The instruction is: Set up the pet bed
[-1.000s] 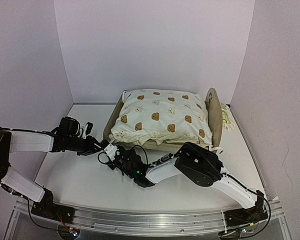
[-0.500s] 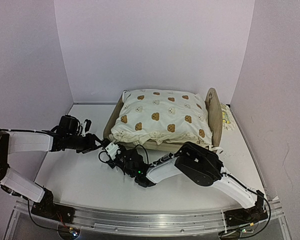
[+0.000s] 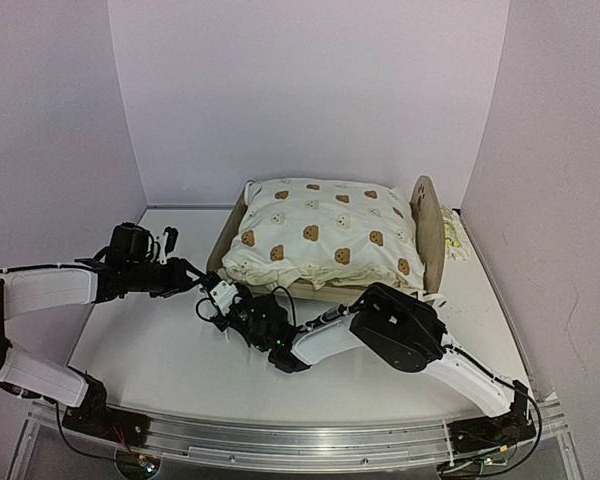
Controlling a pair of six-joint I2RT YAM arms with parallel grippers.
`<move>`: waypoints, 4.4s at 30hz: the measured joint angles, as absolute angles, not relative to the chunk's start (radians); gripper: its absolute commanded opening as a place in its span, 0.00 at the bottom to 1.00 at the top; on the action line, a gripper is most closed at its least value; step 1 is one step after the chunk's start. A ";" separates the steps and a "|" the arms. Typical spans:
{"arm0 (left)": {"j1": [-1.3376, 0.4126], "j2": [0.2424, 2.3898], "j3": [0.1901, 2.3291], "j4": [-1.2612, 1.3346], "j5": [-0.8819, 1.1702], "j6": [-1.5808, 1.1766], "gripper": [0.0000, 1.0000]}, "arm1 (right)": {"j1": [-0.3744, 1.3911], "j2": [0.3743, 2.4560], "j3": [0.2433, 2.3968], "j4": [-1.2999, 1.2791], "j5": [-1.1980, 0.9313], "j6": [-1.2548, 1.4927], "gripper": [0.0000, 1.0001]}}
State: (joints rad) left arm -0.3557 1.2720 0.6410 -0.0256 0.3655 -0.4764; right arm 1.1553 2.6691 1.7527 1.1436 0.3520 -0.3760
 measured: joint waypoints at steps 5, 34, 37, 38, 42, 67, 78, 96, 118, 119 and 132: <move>-0.355 1.260 0.620 -0.016 0.383 -0.479 0.39 | 1.155 2.676 1.745 1.192 0.360 -0.388 0.00; -0.356 1.260 0.543 0.032 0.442 -0.468 0.41 | 1.155 2.676 1.658 1.269 0.373 -0.384 0.00; -0.356 1.285 0.558 0.039 0.443 -0.460 0.41 | 1.155 2.676 1.658 1.269 0.370 -0.381 0.00; -0.356 1.295 0.563 0.042 0.443 -0.455 0.41 | 1.155 2.676 1.658 1.269 0.369 -0.380 0.00; -0.358 1.329 0.582 0.046 0.443 -0.438 0.41 | 1.155 2.676 1.657 1.269 0.366 -0.380 0.00; -0.414 1.367 0.639 -0.053 0.356 -0.336 0.41 | 1.153 2.608 1.599 1.265 0.345 -0.366 0.00; -0.480 1.358 0.658 -0.054 0.263 -0.309 0.47 | 1.146 2.588 1.573 1.287 0.332 -0.334 0.00; -0.493 1.355 0.658 0.013 0.205 -0.291 0.49 | 1.132 2.585 1.568 1.301 0.340 -0.268 0.00; -0.523 1.382 0.611 0.157 0.156 -0.318 0.25 | 1.138 2.577 1.551 1.298 0.253 -0.080 0.00; -0.524 1.381 0.608 0.164 0.154 -0.319 0.23 | 1.139 2.577 1.551 1.300 0.248 -0.074 0.00; -0.531 1.318 0.555 0.170 0.127 -0.316 0.18 | 1.146 2.577 1.551 1.282 0.227 -0.029 0.01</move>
State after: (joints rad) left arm -0.5312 1.3185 0.5547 0.1697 0.1273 -0.3162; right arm 1.1460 2.5767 1.5509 1.2819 0.2271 -0.0288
